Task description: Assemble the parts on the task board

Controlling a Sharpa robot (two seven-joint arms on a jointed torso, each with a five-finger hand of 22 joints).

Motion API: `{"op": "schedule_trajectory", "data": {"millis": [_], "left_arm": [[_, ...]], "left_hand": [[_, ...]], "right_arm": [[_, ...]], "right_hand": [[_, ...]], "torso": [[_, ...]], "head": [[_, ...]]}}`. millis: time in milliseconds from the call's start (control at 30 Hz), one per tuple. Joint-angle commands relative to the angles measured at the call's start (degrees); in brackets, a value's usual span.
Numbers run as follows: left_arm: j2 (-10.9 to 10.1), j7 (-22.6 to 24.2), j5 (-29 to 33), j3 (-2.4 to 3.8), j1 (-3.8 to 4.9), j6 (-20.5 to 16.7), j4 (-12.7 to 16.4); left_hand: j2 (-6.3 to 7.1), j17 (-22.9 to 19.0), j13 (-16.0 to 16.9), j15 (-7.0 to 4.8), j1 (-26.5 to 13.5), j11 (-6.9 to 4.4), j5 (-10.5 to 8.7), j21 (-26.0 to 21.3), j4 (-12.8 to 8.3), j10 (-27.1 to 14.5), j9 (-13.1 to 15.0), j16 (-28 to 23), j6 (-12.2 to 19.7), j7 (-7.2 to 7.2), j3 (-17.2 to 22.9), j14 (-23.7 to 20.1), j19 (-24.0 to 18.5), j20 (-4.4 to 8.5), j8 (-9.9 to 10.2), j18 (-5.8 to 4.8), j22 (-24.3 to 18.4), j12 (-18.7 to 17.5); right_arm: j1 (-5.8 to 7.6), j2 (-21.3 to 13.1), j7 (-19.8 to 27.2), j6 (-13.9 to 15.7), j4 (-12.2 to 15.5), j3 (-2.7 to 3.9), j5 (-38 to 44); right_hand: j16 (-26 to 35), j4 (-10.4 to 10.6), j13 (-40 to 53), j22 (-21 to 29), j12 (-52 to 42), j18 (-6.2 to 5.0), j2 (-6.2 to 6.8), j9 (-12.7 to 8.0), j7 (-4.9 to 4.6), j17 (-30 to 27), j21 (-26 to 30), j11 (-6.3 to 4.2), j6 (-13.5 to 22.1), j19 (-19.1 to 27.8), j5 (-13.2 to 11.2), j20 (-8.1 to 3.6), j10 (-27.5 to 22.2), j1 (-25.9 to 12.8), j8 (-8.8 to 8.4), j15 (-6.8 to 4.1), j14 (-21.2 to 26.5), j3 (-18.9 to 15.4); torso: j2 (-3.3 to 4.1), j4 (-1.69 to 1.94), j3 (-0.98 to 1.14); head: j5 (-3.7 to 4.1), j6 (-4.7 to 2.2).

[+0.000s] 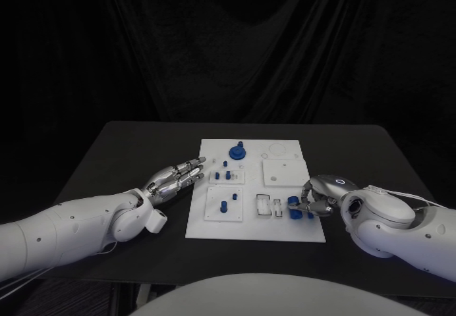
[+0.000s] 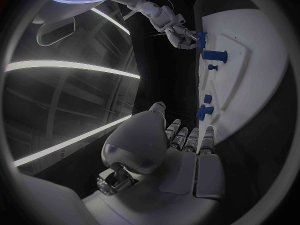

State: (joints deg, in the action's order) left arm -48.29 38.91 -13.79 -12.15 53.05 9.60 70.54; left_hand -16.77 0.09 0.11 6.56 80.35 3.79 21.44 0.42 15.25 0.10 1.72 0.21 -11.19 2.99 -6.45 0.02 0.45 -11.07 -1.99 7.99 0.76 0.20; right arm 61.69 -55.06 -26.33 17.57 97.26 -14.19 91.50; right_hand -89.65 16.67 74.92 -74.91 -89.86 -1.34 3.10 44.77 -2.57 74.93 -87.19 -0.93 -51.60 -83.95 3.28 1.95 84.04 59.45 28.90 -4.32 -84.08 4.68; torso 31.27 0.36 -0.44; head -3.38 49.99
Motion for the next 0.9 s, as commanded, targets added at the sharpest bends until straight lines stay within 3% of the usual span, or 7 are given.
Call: {"op": "schedule_trajectory", "data": {"millis": [33, 300, 467, 667, 733, 767, 900], "left_arm": [[0.0, 10.4, 0.4, 0.05, -0.28, 0.8, 0.2], [-0.1, 10.2, 0.4, 0.06, -0.92, 0.8, 0.0], [-0.1, 10.1, 0.4, 0.06, -1.26, 0.9, -0.1], [-0.1, 10.1, 0.4, 0.06, -1.47, 1.0, -0.2], [-0.1, 10.0, 0.4, 0.06, -1.51, 1.0, -0.2], [-0.1, 10.0, 0.4, 0.06, -1.52, 1.0, -0.2], [-0.1, 10.0, 0.4, 0.06, -1.57, 1.1, -0.2]], "left_hand": [[0.06, -0.1, 0.0, 0.35, 0.3, 0.01, 0.02, -0.1, 0.0, 0.1, 0.1, -0.2, 0.0, 0.52, 0.4, 0.0, -0.1, -0.43, -0.3, 0.58, -0.1, -0.1], [0.07, -0.1, 0.0, 0.32, 0.3, 0.09, 0.08, -0.1, 0.0, 0.2, 0.1, -0.2, 0.0, 0.78, 0.5, 0.0, -0.1, -0.44, -0.3, 0.64, 0.0, -0.1], [0.06, -0.1, 0.0, 0.31, 0.3, 0.14, 0.12, -0.1, 0.0, 0.2, 0.1, -0.2, -0.1, 0.91, 0.5, 0.0, -0.1, -0.44, -0.3, 0.67, 0.0, -0.1], [0.06, -0.1, 0.0, 0.30, 0.4, 0.26, 0.18, -0.1, 0.0, 0.2, 0.1, -0.2, -0.1, 1.09, 0.7, 0.0, -0.1, -0.45, -0.3, 0.70, 0.0, -0.1], [0.06, -0.1, 0.0, 0.30, 0.4, 0.26, 0.18, -0.1, 0.0, 0.2, 0.1, -0.2, -0.1, 1.09, 0.7, 0.0, -0.1, -0.45, -0.3, 0.70, 0.0, -0.1], [0.06, -0.1, 0.0, 0.30, 0.4, 0.26, 0.18, -0.1, 0.0, 0.2, 0.1, -0.2, -0.1, 1.09, 0.7, 0.0, -0.1, -0.45, -0.3, 0.70, 0.0, -0.1], [0.06, -0.1, 0.0, 0.29, 0.4, 0.38, 0.24, -0.1, -0.1, 0.3, 0.1, -0.2, -0.1, 1.19, 0.8, 0.0, -0.1, -0.47, -0.3, 0.73, 0.0, -0.1]], "right_arm": [[-0.39, 0.5, -1.1, -0.7, -0.6, 0.03, 0.8], [-1.07, 2.2, -0.4, -1.0, -2.3, 0.04, 0.8], [-1.49, 3.1, -0.2, -1.4, -3.1, 0.04, 0.8], [-1.76, 3.9, -0.7, -2.8, -3.6, 0.04, 0.8], [-1.79, 4.0, -1.0, -3.4, -3.7, 0.04, 0.8], [-1.81, 4.1, -1.2, -3.7, -3.7, 0.04, 0.8], [-1.84, 4.3, -2.0, -4.4, -3.7, 0.05, 0.3]], "right_hand": [[-0.3, 0.1, 15.1, -14.2, -0.1, 0.62, -0.01, 0.3, 0.12, 15.0, -0.1, -0.51, -0.5, -4.9, -0.5, -0.45, 6.0, -1.1, 0.32, -0.56, -5.9, 0.0], [-0.3, 0.1, 15.1, -14.1, -0.1, 0.59, 0.25, 1.0, 0.43, 14.9, 0.0, -0.83, -0.9, -4.8, -0.6, -0.77, 6.0, -3.4, 0.39, -0.87, -5.9, -0.8], [-0.2, -0.8, 15.1, -14.1, -0.1, 0.57, -0.96, 1.4, 0.33, 14.7, 0.0, -0.76, -0.4, -4.8, 0.1, -0.78, 6.0, -0.6, -0.31, -0.83, -5.8, 0.0], [-0.1, -0.9, 15.1, -14.1, -0.1, 0.57, -1.09, 1.6, 0.02, 14.7, 0.0, -0.51, -0.1, -4.8, 4.5, -0.57, 6.0, 1.1, -1.83, -0.60, -5.8, 0.0], [-0.1, -1.2, 15.1, -14.1, -0.1, 0.55, -0.96, 1.5, -0.12, 14.6, 0.0, -0.37, -0.1, -4.7, 7.2, -0.46, 6.0, 1.9, -2.69, -0.49, -5.8, -0.1], [-0.1, -1.2, 15.1, -14.1, -0.1, 0.55, -0.96, 1.5, -0.12, 14.6, 0.0, -0.37, -0.1, -4.7, 7.2, -0.46, 6.0, 1.9, -2.69, -0.49, -5.8, -0.1], [0.0, -2.2, 15.1, -14.0, -0.1, 0.52, -0.65, 1.5, -0.44, 14.4, 0.1, -0.13, 0.3, -4.6, 12.0, -0.28, 6.0, 3.8, -4.19, -0.27, -5.8, 0.2]], "torso": [[-0.04, -0.02, -0.02], [-0.06, -0.04, -0.03], [-0.07, 0.04, -0.03], [-0.07, 0.06, -0.07], [-0.04, 0.05, -0.08], [-0.04, 0.03, -0.07], [-0.07, 0.01, -0.05]], "head": [[-0.02, 0.01], [0.04, 0.01], [0.06, 0.01], [-0.02, 0.01], [-0.03, 0.01], [-0.06, 0.01], [-0.11, 0.01]]}}
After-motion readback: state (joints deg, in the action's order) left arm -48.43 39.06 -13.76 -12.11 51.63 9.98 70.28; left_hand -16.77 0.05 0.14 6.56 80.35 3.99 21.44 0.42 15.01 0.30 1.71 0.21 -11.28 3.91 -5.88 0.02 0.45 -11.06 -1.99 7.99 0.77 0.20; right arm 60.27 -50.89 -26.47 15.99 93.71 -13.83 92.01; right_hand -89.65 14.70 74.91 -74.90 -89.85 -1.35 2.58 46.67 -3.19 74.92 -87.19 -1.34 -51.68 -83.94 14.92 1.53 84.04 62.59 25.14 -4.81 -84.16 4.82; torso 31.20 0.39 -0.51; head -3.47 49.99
